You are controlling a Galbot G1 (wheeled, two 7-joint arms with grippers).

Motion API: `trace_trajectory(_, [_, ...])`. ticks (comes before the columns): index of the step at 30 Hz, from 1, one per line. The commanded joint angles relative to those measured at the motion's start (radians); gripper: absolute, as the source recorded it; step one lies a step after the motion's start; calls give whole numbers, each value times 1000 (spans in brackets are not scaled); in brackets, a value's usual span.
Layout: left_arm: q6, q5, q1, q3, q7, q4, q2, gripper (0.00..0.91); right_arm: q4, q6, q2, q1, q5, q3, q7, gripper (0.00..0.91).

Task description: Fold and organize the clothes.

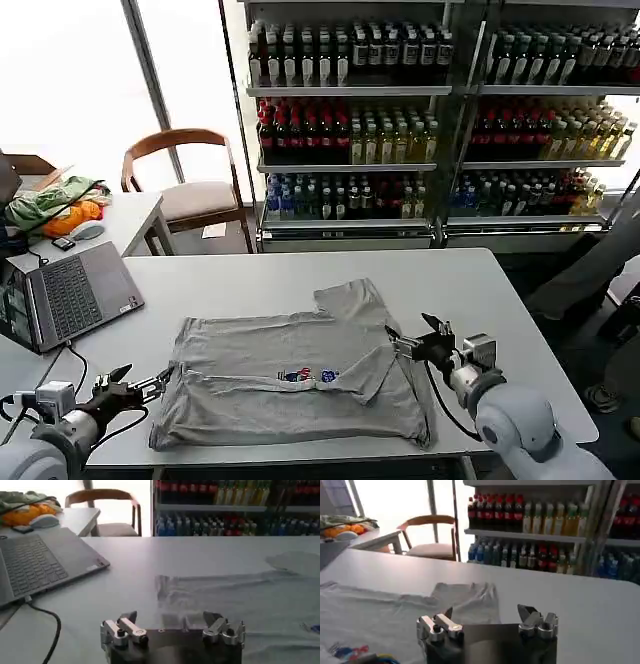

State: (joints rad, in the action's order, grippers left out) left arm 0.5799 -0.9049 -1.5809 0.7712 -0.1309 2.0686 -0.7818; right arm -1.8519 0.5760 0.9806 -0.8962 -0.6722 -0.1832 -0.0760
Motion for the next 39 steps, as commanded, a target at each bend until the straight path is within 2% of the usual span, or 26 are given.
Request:
trace_trajectory(1, [-1, -44, 317, -187, 30, -223, 107, 907, 310, 4, 113, 334, 12, 128, 67, 907])
trace_trajectory(12, [-2, -35, 528, -362, 48, -382, 91, 907, 613, 4, 256, 518, 46, 208, 78, 907])
trace_trajectory(16, [-2, -26, 595, -415, 49, -432, 66, 907, 717, 5, 305, 545, 45, 202, 55, 907])
trace_trajectory(18, [-2, -24, 607, -423, 49, -444, 59, 907, 729, 5, 313, 545, 41, 201, 48, 907])
trace_trajectory(24, [-2, -17, 644, -452, 49, -482, 40, 907, 782, 7, 348, 537, 25, 192, -19, 907])
trace_trajectory(28, [-3, -13, 656, -461, 49, -493, 26, 907, 769, 8, 349, 519, 2, 197, -51, 907])
trace_trajectory(39, [-3, -7, 674, -476, 47, -510, 6, 907, 733, 10, 339, 490, -8, 216, -87, 897])
